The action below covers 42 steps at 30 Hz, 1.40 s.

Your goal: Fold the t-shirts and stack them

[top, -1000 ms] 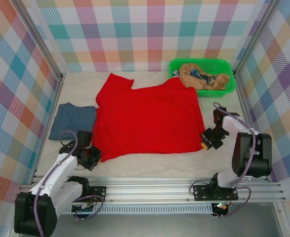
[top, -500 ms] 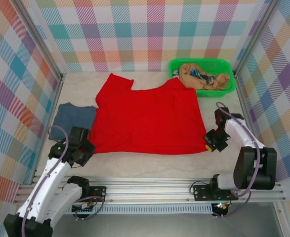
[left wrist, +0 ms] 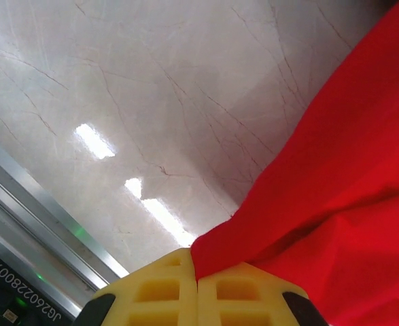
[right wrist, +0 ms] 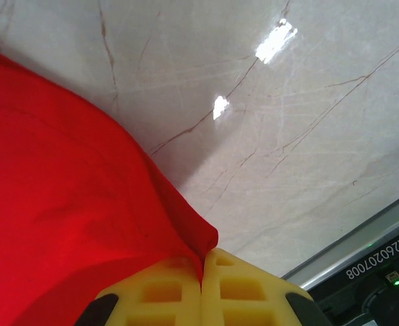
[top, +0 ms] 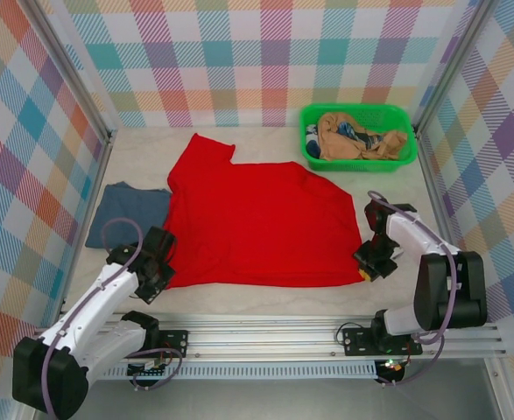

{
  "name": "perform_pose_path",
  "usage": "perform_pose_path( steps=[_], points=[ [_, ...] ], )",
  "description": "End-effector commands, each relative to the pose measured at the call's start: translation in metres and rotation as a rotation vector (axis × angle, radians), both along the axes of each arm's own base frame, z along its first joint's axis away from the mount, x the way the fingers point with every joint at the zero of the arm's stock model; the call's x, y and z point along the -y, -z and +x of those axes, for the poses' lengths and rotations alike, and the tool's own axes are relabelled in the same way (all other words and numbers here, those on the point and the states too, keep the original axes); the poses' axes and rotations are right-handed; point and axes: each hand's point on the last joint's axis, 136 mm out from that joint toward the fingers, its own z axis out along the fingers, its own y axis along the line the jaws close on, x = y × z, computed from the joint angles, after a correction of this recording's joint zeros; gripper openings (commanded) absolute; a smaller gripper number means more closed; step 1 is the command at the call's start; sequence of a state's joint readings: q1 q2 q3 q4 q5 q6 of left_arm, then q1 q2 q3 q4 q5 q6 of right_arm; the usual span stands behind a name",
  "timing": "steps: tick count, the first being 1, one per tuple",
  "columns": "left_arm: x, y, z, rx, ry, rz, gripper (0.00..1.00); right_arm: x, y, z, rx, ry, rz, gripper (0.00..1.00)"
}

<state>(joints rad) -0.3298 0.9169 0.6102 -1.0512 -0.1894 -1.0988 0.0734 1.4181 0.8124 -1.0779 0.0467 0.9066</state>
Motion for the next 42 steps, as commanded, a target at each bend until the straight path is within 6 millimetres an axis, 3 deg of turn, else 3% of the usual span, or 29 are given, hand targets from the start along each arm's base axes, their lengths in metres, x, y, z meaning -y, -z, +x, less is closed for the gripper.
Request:
perform_pose_path(
  steps=[1,2,3,5,6,7,11,13,17,20,24,29,33,38,42],
  points=[
    [-0.008,-0.011,0.002,0.043,-0.023,0.046,0.0,0.01,-0.003,-0.003,-0.018,0.017,-0.065,0.0],
    [-0.011,-0.014,0.0,0.039,-0.027,0.057,0.03,0.012,-0.005,-0.003,-0.02,0.016,-0.075,0.0],
    [-0.013,-0.017,-0.002,0.034,-0.031,0.068,0.13,0.013,-0.007,-0.002,-0.014,0.012,-0.082,0.07],
    [-0.02,-0.025,-0.008,0.024,-0.048,0.103,0.37,0.016,-0.015,0.002,0.021,0.007,-0.095,0.33],
    [-0.024,-0.033,-0.008,0.039,-0.055,0.117,0.41,0.018,-0.022,0.006,0.055,-0.001,-0.106,0.45],
    [-0.025,-0.041,-0.007,0.062,-0.057,0.122,0.44,0.02,-0.03,0.01,0.086,-0.011,-0.123,0.51],
    [-0.028,-0.088,0.014,0.189,-0.053,0.141,0.5,0.029,-0.069,0.04,0.257,-0.092,-0.184,0.6],
    [-0.013,-0.099,0.037,0.217,0.002,0.099,0.48,0.022,-0.081,0.066,0.369,-0.168,-0.155,0.6],
    [0.065,-0.09,0.11,0.314,0.133,-0.185,0.29,-0.016,-0.09,0.147,0.568,-0.34,-0.001,0.42],
    [0.104,-0.077,0.152,0.343,0.153,-0.298,0.28,-0.051,-0.098,0.217,0.728,-0.429,0.133,0.33],
    [0.138,-0.069,0.192,0.339,0.201,-0.331,0.26,-0.093,-0.115,0.288,0.812,-0.511,0.194,0.34],
    [0.152,-0.058,0.212,0.321,0.215,-0.323,0.25,-0.169,-0.115,0.331,0.827,-0.595,0.267,0.36],
    [0.151,-0.054,0.215,0.319,0.206,-0.313,0.24,-0.207,-0.098,0.355,0.804,-0.524,0.339,0.36],
    [0.153,-0.057,0.218,0.321,0.221,-0.32,0.24,-0.22,-0.078,0.398,0.814,-0.529,0.322,0.36],
    [0.153,-0.065,0.217,0.325,0.234,-0.314,0.24,-0.191,-0.064,0.425,0.792,-0.506,0.248,0.34]
  ],
)
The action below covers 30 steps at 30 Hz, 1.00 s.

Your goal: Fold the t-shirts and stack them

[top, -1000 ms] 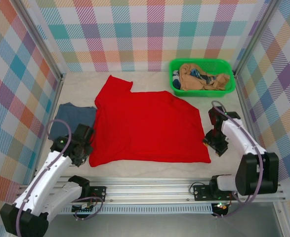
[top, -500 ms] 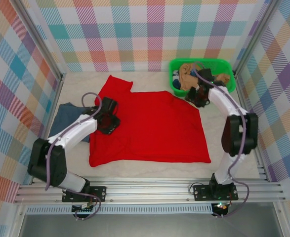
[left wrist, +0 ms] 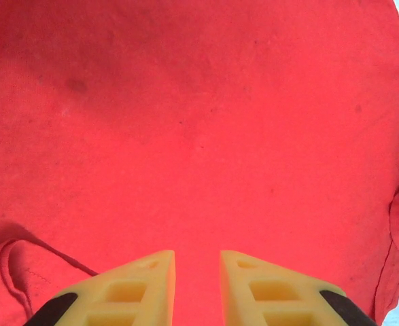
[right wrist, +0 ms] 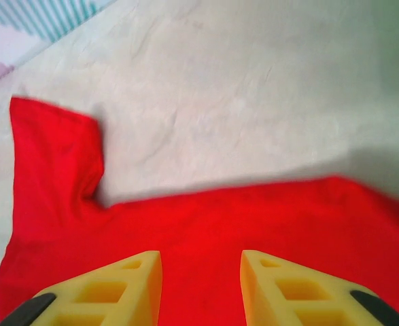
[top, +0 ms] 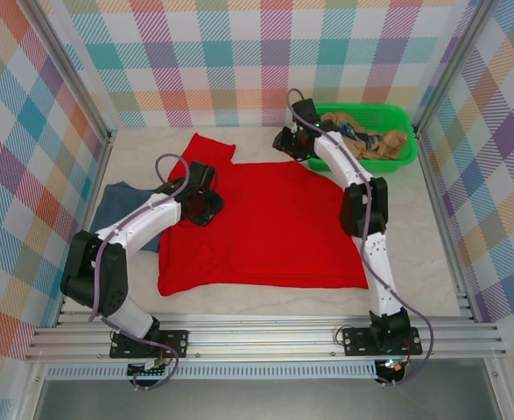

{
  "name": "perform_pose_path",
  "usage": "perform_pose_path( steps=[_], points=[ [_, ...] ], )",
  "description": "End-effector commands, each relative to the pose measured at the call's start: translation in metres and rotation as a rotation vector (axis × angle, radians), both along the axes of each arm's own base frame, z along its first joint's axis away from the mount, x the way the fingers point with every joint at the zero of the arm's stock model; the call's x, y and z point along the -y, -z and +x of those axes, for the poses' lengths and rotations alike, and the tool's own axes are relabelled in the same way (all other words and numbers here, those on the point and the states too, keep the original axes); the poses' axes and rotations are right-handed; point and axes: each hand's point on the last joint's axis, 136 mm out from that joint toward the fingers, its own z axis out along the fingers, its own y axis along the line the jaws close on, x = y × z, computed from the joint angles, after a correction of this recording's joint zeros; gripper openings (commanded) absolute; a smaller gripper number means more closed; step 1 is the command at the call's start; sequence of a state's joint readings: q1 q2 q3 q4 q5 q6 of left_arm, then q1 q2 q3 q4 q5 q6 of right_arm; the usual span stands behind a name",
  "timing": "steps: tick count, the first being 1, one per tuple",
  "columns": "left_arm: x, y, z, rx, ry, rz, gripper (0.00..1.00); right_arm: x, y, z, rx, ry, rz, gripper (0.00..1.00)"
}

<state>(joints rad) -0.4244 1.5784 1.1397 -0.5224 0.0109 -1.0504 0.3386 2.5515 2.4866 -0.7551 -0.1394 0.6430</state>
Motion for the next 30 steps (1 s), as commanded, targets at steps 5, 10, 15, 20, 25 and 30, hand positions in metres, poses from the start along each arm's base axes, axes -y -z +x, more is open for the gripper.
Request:
perform_pose_path(
  steps=[5,10,15,20,25,30],
  points=[
    [0.0,-0.021,-0.001,0.031,0.031,0.005,0.23,0.082,0.016,0.016,-0.086,0.149,-0.058,0.34],
    [-0.001,-0.017,-0.003,0.024,0.031,0.009,0.24,0.094,0.005,0.025,-0.045,0.136,-0.023,0.36],
    [0.011,0.002,0.0,-0.019,0.066,-0.022,0.21,0.061,-0.044,0.007,0.053,-0.036,-0.045,0.42],
    [0.015,0.018,0.002,-0.045,0.084,-0.021,0.2,0.077,-0.063,-0.046,0.049,0.027,-0.269,0.48],
    [0.013,0.016,0.0,-0.046,0.088,-0.011,0.2,0.099,-0.029,-0.105,-0.095,0.084,-0.419,0.49],
    [0.001,0.009,-0.01,-0.062,0.086,0.03,0.2,0.088,0.012,-0.128,-0.166,0.028,-0.506,0.51]
  ],
)
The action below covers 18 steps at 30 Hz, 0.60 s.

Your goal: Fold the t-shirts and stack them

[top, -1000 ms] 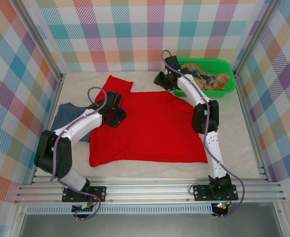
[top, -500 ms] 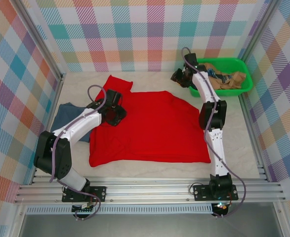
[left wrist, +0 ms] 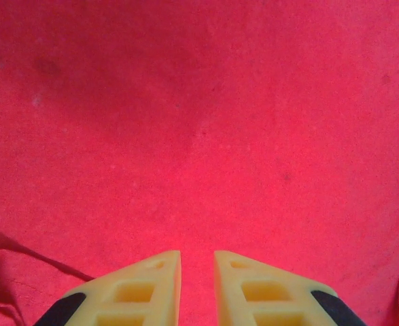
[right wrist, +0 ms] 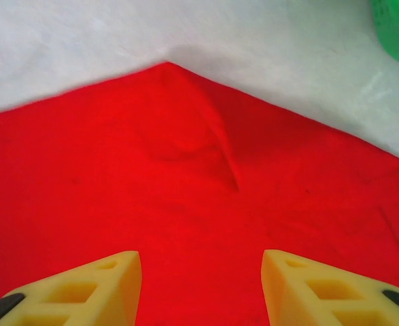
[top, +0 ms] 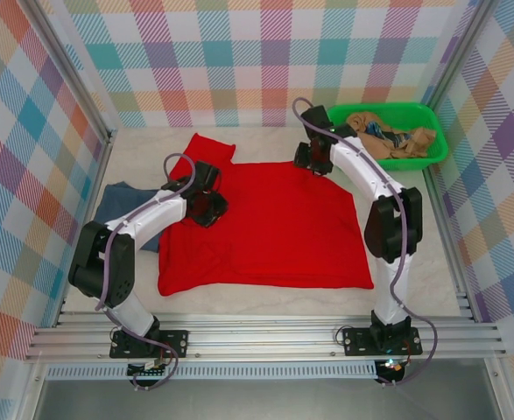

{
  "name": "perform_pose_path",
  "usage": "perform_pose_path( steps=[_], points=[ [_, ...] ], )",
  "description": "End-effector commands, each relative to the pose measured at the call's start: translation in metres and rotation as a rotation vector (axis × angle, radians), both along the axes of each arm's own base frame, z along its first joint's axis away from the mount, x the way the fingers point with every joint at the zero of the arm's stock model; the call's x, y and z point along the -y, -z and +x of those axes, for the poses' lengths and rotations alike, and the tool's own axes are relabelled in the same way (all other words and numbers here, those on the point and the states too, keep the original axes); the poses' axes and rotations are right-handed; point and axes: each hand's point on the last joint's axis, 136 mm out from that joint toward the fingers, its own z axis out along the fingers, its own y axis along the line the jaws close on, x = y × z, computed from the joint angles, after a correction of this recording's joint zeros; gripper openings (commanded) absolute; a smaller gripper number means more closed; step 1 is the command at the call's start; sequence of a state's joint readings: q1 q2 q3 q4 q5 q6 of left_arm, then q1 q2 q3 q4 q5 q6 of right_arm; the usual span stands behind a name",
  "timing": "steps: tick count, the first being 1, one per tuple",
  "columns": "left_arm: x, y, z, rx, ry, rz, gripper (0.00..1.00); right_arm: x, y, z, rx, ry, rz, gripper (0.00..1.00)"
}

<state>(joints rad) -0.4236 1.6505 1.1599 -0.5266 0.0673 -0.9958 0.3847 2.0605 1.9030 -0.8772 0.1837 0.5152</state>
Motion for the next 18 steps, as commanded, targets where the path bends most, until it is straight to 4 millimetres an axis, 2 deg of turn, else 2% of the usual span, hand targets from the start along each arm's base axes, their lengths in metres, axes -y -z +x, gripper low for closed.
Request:
perform_pose_path(
  steps=[1,5,9,11,12,16,18],
  points=[
    [-0.013,-0.012,-0.012,-0.005,0.008,0.037,0.2,0.015,0.051,-0.012,-0.111,0.034,-0.129,0.53],
    [-0.027,-0.018,-0.026,-0.023,-0.005,0.056,0.2,0.017,0.068,0.008,-0.135,0.021,-0.195,0.57],
    [-0.037,-0.029,-0.037,-0.004,-0.018,0.052,0.2,0.03,0.074,0.032,-0.138,0.049,-0.267,0.55],
    [-0.041,-0.032,-0.043,-0.001,-0.029,0.053,0.2,0.042,0.068,0.044,-0.127,0.072,-0.316,0.49],
    [-0.043,-0.035,-0.045,0.006,-0.033,0.051,0.2,0.048,0.066,0.048,-0.129,0.08,-0.34,0.43],
    [-0.05,-0.038,-0.054,0.011,-0.057,0.05,0.2,0.066,0.049,0.056,-0.101,0.087,-0.403,0.28],
    [-0.053,-0.038,-0.057,0.012,-0.063,0.049,0.2,0.068,0.038,0.059,-0.064,0.075,-0.41,0.26]
  ],
)
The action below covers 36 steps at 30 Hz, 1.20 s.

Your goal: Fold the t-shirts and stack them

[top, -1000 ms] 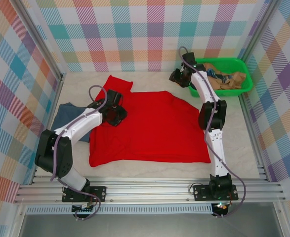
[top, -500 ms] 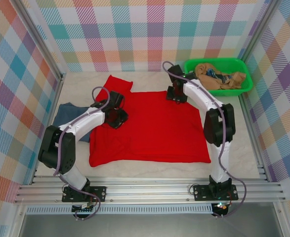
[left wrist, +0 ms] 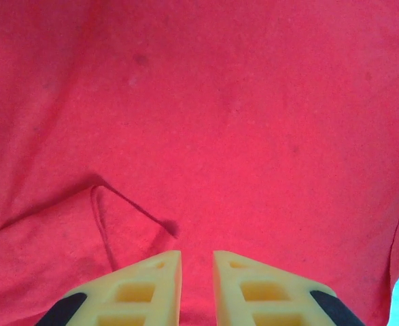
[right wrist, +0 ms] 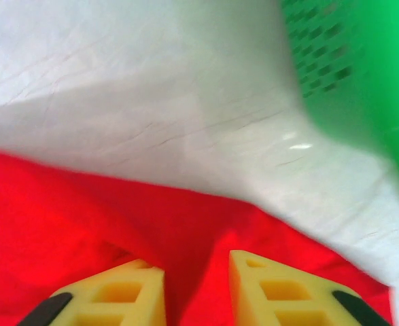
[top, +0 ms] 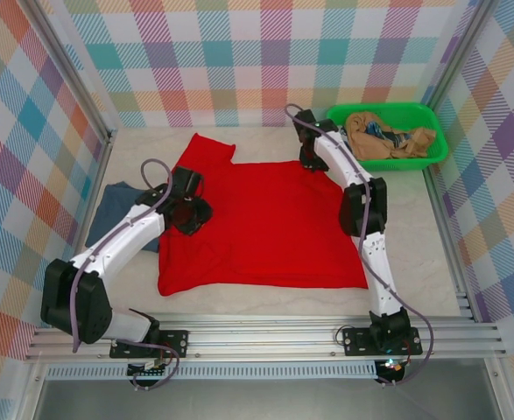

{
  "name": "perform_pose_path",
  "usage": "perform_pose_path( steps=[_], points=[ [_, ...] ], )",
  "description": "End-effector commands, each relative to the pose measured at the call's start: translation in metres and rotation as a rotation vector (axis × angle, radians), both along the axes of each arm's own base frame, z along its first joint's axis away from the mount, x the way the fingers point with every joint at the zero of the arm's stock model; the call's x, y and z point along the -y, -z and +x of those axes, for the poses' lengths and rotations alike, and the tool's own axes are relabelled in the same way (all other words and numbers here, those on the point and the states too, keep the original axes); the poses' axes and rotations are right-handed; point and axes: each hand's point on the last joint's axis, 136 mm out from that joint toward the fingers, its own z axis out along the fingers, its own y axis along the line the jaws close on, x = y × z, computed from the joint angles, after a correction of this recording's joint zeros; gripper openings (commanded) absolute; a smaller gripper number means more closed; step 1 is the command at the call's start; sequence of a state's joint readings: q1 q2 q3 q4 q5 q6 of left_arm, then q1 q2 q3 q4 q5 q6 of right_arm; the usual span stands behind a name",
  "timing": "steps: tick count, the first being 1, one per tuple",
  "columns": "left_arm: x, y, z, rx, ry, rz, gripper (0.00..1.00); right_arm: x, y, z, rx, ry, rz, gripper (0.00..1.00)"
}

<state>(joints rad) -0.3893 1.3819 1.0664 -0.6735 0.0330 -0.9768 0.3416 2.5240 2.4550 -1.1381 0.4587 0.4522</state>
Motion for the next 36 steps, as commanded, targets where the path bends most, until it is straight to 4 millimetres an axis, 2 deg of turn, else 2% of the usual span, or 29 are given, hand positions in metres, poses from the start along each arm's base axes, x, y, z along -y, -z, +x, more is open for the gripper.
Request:
perform_pose_path(
  steps=[1,3,6,8,10,13,15,17,19,21,23,25,27,30,33,36],
  points=[
    [-0.014,0.005,-0.013,-0.032,-0.033,0.022,0.2,0.019,-0.03,-0.005,0.02,-0.023,-0.083,0.26],
    [-0.015,0.006,-0.015,-0.034,-0.035,0.026,0.19,0.023,-0.037,-0.003,0.038,-0.028,-0.101,0.25],
    [-0.018,0.009,-0.017,-0.048,-0.034,0.034,0.19,0.032,-0.046,-0.005,0.038,0.009,-0.104,0.19],
    [-0.028,0.007,-0.022,-0.064,-0.044,0.074,0.19,0.038,-0.06,-0.008,0.066,0.011,-0.135,0.21],
    [-0.046,0.009,-0.031,-0.114,-0.076,0.106,0.2,0.046,-0.074,-0.016,0.09,0.026,-0.135,0.37],
    [-0.075,0.014,-0.06,-0.244,-0.118,0.168,0.34,0.059,-0.095,-0.037,0.11,0.085,-0.072,0.56],
    [-0.095,0.01,-0.09,-0.316,-0.143,0.254,0.4,0.061,-0.095,-0.068,0.047,0.155,0.053,0.58],
    [-0.108,0.012,-0.117,-0.357,-0.166,0.292,0.43,0.055,-0.084,-0.11,-0.044,0.202,0.167,0.57],
    [-0.109,0.023,-0.136,-0.377,-0.169,0.254,0.45,0.044,-0.069,-0.159,-0.135,0.232,0.271,0.57],
    [-0.116,0.035,-0.163,-0.463,-0.191,0.266,0.48,0.043,-0.046,-0.224,-0.279,0.316,0.353,0.58],
    [-0.126,0.044,-0.18,-0.517,-0.204,0.314,0.52,0.046,-0.032,-0.275,-0.381,0.372,0.398,0.58],
    [-0.127,0.053,-0.181,-0.511,-0.203,0.308,0.53,0.05,-0.026,-0.313,-0.44,0.41,0.415,0.6],
    [-0.124,0.063,-0.179,-0.503,-0.199,0.295,0.53,0.056,-0.019,-0.342,-0.485,0.464,0.442,0.6],
    [-0.122,0.085,-0.184,-0.557,-0.199,0.288,0.53,0.066,-0.003,-0.371,-0.545,0.577,0.49,0.61],
    [-0.119,0.101,-0.175,-0.548,-0.199,0.278,0.53,0.077,0.012,-0.384,-0.549,0.64,0.479,0.62],
    [-0.116,0.099,-0.162,-0.506,-0.217,0.266,0.52,0.087,0.021,-0.393,-0.568,0.681,0.422,0.61]
  ],
)
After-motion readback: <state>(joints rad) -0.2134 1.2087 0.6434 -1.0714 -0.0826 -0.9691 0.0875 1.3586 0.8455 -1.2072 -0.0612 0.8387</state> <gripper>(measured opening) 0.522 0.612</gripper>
